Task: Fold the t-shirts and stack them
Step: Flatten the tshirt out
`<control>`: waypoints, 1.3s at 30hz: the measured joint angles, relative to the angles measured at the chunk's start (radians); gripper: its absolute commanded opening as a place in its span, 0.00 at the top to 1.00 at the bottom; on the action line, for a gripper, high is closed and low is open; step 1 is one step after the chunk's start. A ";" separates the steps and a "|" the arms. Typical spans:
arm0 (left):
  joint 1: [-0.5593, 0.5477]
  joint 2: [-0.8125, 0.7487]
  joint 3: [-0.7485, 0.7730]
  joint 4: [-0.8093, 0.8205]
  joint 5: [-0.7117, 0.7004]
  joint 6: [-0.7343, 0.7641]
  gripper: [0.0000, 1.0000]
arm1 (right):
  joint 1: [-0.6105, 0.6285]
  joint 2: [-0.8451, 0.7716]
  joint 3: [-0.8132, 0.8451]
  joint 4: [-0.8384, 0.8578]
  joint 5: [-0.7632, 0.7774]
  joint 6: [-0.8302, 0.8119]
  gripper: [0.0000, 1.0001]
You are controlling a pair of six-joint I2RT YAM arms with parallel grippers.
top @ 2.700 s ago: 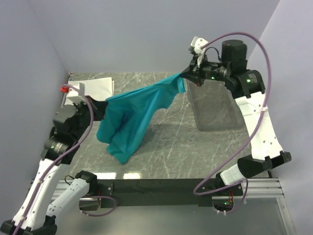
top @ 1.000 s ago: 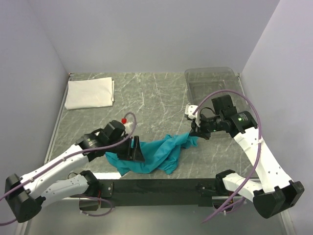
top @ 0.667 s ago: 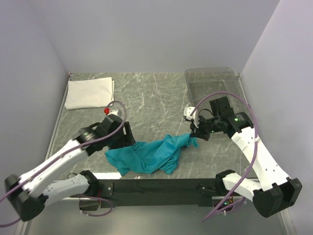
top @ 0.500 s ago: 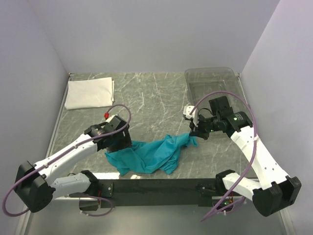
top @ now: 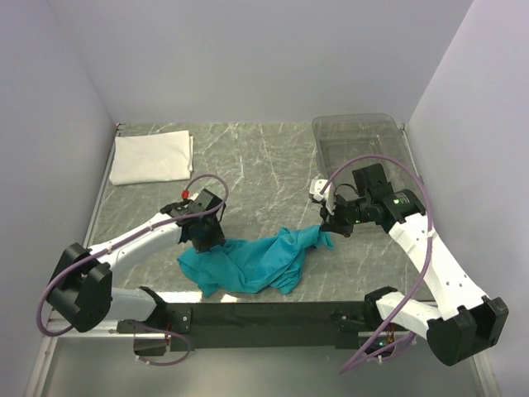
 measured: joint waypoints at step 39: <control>0.010 -0.586 0.861 0.113 -0.550 0.461 0.99 | -0.048 0.181 1.188 0.156 0.113 0.272 1.00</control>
